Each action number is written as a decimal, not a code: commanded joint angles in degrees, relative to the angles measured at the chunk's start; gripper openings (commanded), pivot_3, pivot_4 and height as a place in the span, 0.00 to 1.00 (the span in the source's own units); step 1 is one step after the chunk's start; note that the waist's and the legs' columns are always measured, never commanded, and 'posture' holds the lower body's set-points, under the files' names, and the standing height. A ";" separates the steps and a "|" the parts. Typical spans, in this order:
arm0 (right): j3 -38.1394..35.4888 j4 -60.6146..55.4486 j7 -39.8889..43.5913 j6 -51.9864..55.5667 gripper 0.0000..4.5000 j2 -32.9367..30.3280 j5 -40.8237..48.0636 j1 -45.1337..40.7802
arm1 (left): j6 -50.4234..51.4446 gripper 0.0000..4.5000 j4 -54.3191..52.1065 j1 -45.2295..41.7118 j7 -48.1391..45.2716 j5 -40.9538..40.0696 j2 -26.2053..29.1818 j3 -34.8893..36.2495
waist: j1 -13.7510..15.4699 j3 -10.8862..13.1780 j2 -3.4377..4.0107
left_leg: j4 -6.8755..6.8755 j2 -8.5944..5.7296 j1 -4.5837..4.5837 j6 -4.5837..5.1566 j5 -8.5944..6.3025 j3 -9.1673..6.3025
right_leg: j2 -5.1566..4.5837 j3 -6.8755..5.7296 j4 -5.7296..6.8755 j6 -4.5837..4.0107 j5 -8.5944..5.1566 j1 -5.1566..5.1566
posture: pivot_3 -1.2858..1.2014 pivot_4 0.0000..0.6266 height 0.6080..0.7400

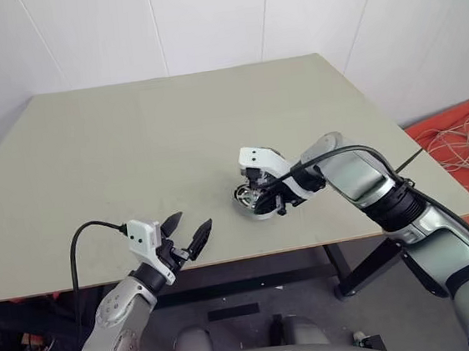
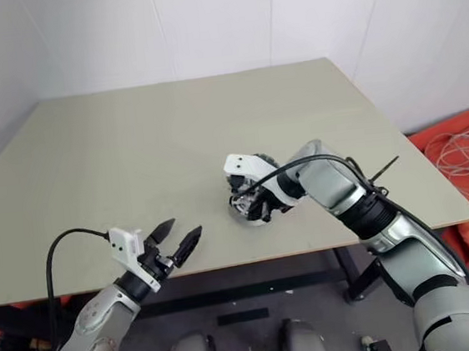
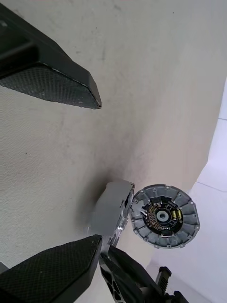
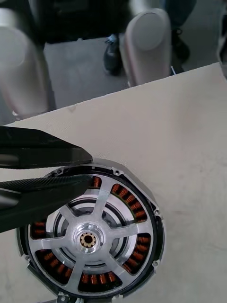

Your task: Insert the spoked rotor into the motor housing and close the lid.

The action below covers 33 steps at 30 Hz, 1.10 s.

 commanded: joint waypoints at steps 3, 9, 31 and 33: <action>-2.94 -2.00 -8.23 10.11 0.00 1.41 2.25 -3.65 | -0.62 1.00 -0.56 -0.36 -0.45 -1.07 0.29 0.87 | 0.28 0.00 0.00 | 0.05 0.00 0.02 0.00 0.00 -0.02 | 0.00 0.00 0.00 0.03 -0.01 0.06 | 0.52 0.00 1.00; -5.03 -1.25 -15.94 18.20 0.00 4.01 5.72 -5.55 | -0.75 1.00 0.34 -0.77 -0.68 -1.53 0.47 1.44 | 0.63 0.01 0.02 | 0.12 0.00 0.13 -0.01 0.00 -0.04 | -0.01 0.00 0.00 0.06 -0.02 0.21 | 0.52 0.00 1.00; -18.93 7.56 -35.04 23.49 0.00 21.40 18.37 -13.70 | -0.80 1.00 1.35 -0.67 -1.71 -2.24 0.30 1.77 | 1.12 0.05 0.10 | 0.10 0.00 0.08 -0.30 0.16 -0.05 | 0.00 0.02 0.09 0.08 -0.02 0.07 | 0.52 0.00 1.00; -18.13 2.86 -33.15 17.28 0.00 20.40 19.91 -12.56 | -0.76 1.00 1.35 -0.66 -1.63 -2.23 0.35 1.77 | 1.18 0.05 0.10 | 0.09 0.00 0.03 -0.30 0.16 -0.05 | 0.00 0.02 0.11 0.08 -0.02 0.01 | 0.52 0.00 1.00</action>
